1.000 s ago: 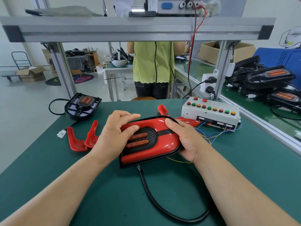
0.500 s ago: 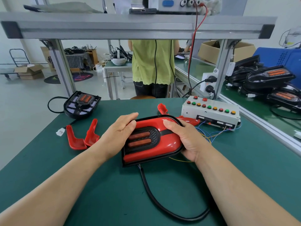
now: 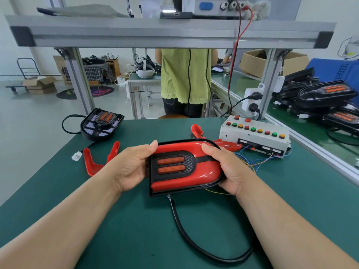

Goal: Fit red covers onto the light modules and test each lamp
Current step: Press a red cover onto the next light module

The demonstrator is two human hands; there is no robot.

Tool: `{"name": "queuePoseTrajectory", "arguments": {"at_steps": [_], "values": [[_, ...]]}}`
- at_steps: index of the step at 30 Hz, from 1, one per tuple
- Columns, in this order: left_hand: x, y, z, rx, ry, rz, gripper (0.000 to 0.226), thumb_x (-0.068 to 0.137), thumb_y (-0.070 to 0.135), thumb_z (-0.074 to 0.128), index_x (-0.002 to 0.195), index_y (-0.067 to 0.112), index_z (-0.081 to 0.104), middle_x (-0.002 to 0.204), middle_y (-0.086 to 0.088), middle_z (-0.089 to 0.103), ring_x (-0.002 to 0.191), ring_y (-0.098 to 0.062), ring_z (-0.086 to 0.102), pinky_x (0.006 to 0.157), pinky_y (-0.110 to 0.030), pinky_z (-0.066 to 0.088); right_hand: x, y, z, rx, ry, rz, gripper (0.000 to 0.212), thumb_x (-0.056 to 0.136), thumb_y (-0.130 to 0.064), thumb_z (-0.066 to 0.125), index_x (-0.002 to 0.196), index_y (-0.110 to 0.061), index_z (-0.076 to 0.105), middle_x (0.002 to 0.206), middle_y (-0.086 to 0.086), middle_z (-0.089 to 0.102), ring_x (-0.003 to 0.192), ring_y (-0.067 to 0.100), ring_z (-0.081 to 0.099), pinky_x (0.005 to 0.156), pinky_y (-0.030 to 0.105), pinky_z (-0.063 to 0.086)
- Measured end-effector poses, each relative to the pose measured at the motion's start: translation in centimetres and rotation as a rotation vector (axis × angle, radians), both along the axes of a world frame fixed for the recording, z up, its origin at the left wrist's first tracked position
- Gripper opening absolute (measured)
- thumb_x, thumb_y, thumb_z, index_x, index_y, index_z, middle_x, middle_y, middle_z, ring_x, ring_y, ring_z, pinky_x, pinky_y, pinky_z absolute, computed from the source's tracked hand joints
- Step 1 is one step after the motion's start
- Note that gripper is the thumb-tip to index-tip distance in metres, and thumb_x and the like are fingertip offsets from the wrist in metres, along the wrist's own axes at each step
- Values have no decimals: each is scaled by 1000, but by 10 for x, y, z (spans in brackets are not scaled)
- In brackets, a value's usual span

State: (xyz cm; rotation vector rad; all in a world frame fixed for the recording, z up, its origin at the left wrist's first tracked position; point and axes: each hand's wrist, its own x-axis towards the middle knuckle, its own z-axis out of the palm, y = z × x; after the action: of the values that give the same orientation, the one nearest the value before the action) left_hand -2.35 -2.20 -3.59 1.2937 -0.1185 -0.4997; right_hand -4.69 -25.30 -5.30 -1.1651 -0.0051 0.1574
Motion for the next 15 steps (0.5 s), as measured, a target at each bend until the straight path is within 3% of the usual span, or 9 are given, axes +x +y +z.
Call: {"name": "queuePoseTrajectory", "arguments": {"at_steps": [6, 12, 15], "values": [[1, -5, -4, 51, -135, 168, 54, 85, 31, 58, 123, -8, 61, 120, -27, 66, 115, -43, 63, 102, -58, 47, 0, 2, 1, 24, 2, -33, 21, 70, -24, 75, 89, -15, 79, 105, 21, 74, 83, 32, 73, 79, 49, 60], [1, -8, -7, 64, -167, 279, 35, 97, 19, 56, 116, -8, 65, 116, -28, 68, 113, -45, 63, 99, -61, 48, 0, 2, 3, 20, -19, -51, 21, 67, -18, 75, 88, -15, 77, 96, 19, 75, 75, 30, 73, 68, 44, 62], [-1, -11, -7, 40, -181, 318, 39, 87, 23, 64, 111, -8, 67, 111, -30, 69, 109, -47, 65, 97, -62, 49, 1, 2, 2, 17, -20, -72, 24, 66, -18, 77, 89, -14, 76, 94, 19, 75, 74, 31, 73, 66, 44, 62]]}}
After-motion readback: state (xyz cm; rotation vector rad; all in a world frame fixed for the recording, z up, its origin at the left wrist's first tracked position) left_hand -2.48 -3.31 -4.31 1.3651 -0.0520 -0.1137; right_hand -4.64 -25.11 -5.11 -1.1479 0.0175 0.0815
